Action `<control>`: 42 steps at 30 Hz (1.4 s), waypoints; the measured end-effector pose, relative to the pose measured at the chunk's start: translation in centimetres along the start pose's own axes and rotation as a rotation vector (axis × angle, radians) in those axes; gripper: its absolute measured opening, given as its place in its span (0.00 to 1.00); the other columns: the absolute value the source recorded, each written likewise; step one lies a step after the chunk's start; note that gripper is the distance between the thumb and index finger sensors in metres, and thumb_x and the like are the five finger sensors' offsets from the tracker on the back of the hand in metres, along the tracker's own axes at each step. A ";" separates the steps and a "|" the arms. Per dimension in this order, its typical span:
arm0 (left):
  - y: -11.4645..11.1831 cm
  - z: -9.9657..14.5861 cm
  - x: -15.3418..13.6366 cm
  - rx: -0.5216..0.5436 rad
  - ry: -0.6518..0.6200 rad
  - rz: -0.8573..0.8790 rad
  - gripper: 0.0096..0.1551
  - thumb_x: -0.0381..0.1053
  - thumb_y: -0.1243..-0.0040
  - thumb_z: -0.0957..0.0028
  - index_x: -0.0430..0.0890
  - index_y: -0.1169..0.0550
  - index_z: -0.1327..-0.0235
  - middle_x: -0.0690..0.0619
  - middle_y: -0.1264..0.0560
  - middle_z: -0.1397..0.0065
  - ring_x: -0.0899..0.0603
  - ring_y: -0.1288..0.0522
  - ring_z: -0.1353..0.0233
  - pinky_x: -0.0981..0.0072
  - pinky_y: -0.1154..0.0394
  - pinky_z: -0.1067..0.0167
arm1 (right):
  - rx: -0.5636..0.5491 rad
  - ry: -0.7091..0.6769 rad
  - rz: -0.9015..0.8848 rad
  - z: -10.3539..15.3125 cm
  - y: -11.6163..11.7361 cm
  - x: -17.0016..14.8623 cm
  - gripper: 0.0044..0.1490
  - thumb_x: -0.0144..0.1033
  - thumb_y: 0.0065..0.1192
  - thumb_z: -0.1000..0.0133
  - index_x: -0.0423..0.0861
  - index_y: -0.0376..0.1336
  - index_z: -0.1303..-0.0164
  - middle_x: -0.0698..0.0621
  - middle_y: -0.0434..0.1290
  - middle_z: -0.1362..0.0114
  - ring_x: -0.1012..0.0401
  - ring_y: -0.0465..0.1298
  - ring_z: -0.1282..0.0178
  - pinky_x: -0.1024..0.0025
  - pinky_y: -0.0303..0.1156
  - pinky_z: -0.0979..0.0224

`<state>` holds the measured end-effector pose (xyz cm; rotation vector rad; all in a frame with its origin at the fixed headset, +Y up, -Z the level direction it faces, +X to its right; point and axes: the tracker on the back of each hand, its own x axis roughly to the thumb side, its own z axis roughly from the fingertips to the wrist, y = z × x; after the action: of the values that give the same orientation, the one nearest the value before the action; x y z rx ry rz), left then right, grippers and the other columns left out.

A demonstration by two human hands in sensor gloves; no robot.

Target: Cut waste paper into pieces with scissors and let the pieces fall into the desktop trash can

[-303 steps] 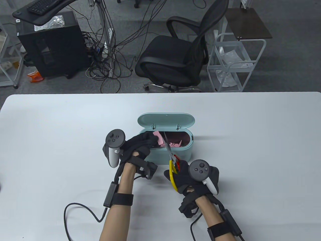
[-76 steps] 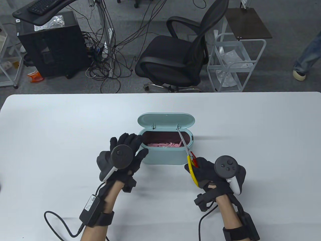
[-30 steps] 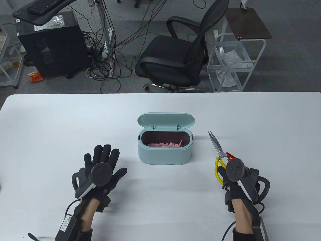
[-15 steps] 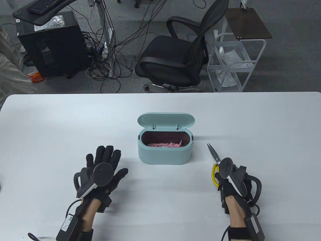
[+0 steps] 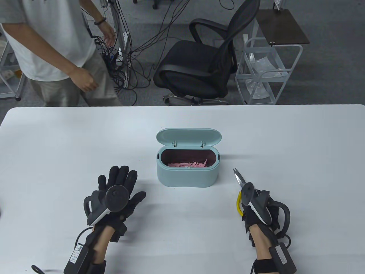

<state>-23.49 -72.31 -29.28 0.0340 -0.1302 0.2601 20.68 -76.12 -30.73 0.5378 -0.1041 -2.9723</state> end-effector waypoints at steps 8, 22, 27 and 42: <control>0.0 0.1 0.0 -0.006 0.005 0.004 0.51 0.76 0.51 0.52 0.54 0.40 0.16 0.50 0.46 0.09 0.36 0.55 0.11 0.29 0.57 0.24 | 0.035 0.050 0.116 0.3 0.2 0.9 0.41 0.59 0.72 0.60 0.44 0.71 0.44 0.52 0.87 0.51 0.59 0.92 0.62 0.54 0.81 0.39; 0.0 0.1 0.1 0.002 -0.003 0.000 0.51 0.76 0.51 0.52 0.54 0.40 0.16 0.50 0.46 0.09 0.36 0.55 0.12 0.29 0.57 0.24 | 0.091 0.029 0.170 0.2 0.4 1.0 0.40 0.62 0.68 0.58 0.43 0.74 0.47 0.51 0.87 0.54 0.58 0.89 0.65 0.54 0.78 0.37; 0.0 0.1 0.1 0.001 0.000 -0.001 0.51 0.76 0.51 0.52 0.54 0.40 0.16 0.50 0.46 0.09 0.36 0.55 0.11 0.29 0.57 0.24 | 0.043 0.062 0.072 0.5 -1.5 -0.1 0.39 0.63 0.63 0.56 0.46 0.73 0.44 0.53 0.85 0.51 0.57 0.88 0.61 0.53 0.77 0.35; -0.2 -0.2 0.3 -0.016 -0.004 -0.013 0.51 0.76 0.51 0.52 0.54 0.40 0.16 0.50 0.46 0.09 0.36 0.55 0.12 0.30 0.57 0.24 | -0.282 -0.226 -0.340 3.5 -13.3 5.8 0.46 0.62 0.51 0.49 0.44 0.60 0.27 0.40 0.72 0.27 0.41 0.78 0.36 0.40 0.68 0.29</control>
<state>-23.15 -72.42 -29.45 0.0199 -0.1359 0.2460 12.70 -63.56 -30.63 0.1989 0.4227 -3.2813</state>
